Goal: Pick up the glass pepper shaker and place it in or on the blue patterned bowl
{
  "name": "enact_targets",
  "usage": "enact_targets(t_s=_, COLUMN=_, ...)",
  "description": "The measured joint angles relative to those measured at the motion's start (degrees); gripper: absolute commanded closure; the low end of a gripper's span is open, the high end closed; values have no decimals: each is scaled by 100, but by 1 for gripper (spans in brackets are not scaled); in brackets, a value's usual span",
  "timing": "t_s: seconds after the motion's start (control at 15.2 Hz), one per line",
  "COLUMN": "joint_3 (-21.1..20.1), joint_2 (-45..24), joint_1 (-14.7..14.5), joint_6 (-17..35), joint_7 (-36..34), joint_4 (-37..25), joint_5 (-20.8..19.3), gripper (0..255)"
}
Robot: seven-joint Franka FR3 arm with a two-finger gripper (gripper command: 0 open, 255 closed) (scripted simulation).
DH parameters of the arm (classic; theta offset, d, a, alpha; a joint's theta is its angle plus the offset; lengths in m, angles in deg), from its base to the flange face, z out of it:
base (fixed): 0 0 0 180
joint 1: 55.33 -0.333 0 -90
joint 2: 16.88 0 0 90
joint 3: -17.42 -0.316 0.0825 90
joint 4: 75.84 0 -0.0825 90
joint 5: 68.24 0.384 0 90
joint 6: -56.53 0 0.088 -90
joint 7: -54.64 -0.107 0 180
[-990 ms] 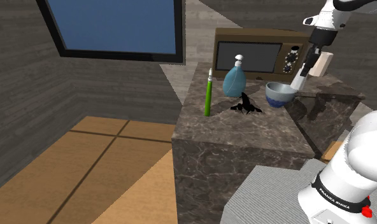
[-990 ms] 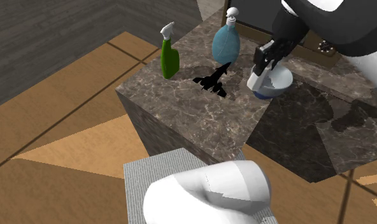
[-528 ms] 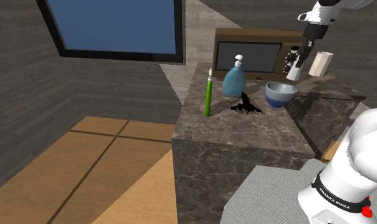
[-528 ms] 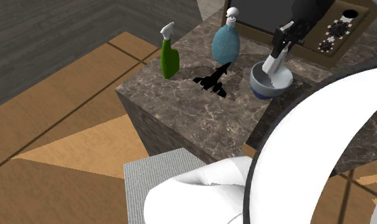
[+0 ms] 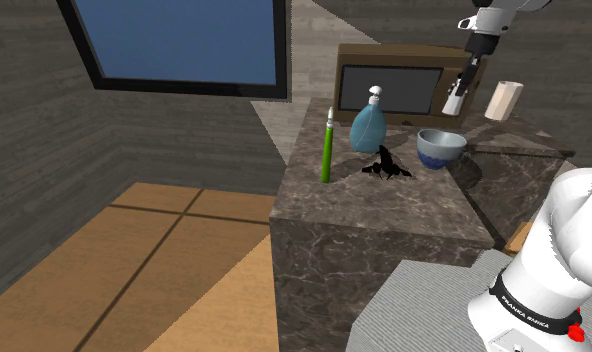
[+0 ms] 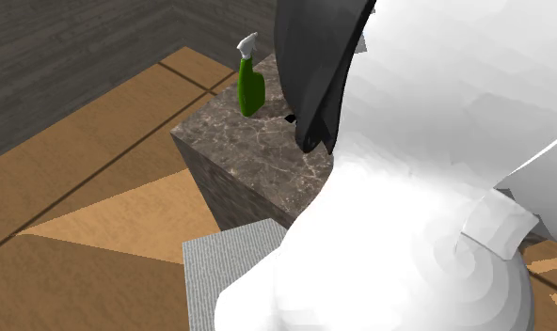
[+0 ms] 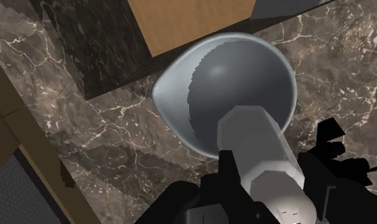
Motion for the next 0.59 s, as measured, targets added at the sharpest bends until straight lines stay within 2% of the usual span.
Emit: enact_targets(t_s=0.59, joint_3=140, joint_2=-191, joint_1=10, joint_6=687, joint_7=194, joint_4=574, joint_5=153, gripper=255)
